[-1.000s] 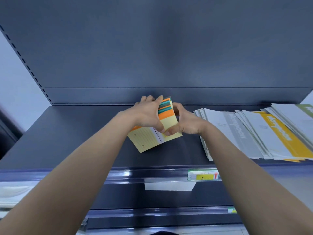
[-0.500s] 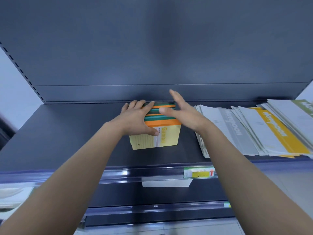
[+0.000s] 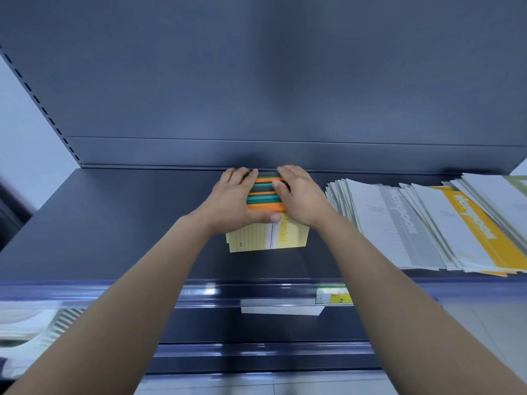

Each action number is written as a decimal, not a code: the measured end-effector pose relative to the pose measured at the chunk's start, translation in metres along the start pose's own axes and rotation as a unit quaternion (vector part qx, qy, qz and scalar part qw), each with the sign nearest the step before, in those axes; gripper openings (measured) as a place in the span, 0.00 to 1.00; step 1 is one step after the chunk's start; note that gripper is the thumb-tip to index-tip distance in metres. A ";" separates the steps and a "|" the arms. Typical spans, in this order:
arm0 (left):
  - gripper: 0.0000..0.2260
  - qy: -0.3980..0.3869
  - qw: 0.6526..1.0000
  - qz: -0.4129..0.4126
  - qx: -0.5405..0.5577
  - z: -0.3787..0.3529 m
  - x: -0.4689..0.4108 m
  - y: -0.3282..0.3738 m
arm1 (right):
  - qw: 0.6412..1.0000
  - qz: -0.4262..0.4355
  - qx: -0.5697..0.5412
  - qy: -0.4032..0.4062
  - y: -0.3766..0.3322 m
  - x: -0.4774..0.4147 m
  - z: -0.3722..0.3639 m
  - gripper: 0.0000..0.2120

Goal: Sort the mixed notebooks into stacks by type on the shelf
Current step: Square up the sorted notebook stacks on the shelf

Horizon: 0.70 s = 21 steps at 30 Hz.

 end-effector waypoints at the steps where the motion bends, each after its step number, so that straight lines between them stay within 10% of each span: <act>1: 0.41 0.032 0.998 0.002 0.057 -0.001 0.002 0.000 | 1.000 -0.003 -0.018 0.012 0.001 0.001 0.000 0.22; 7: 0.22 0.137 0.958 0.055 0.245 -0.007 0.004 -0.005 | 0.991 -0.026 -0.117 0.051 0.003 0.003 0.003 0.18; 21: 0.33 0.015 0.992 0.039 -0.121 0.001 0.000 0.002 | 1.000 -0.013 0.014 -0.017 0.002 0.001 0.001 0.22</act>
Point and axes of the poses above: each hand's wrist, its own x-axis away from the middle knuckle, its own z-axis out of the back of the hand, y = z × x, the point moved 2 cm from there along -x, towards the middle knuckle, and after that the axes turned 1 degree about y, right-handed, at the moved point
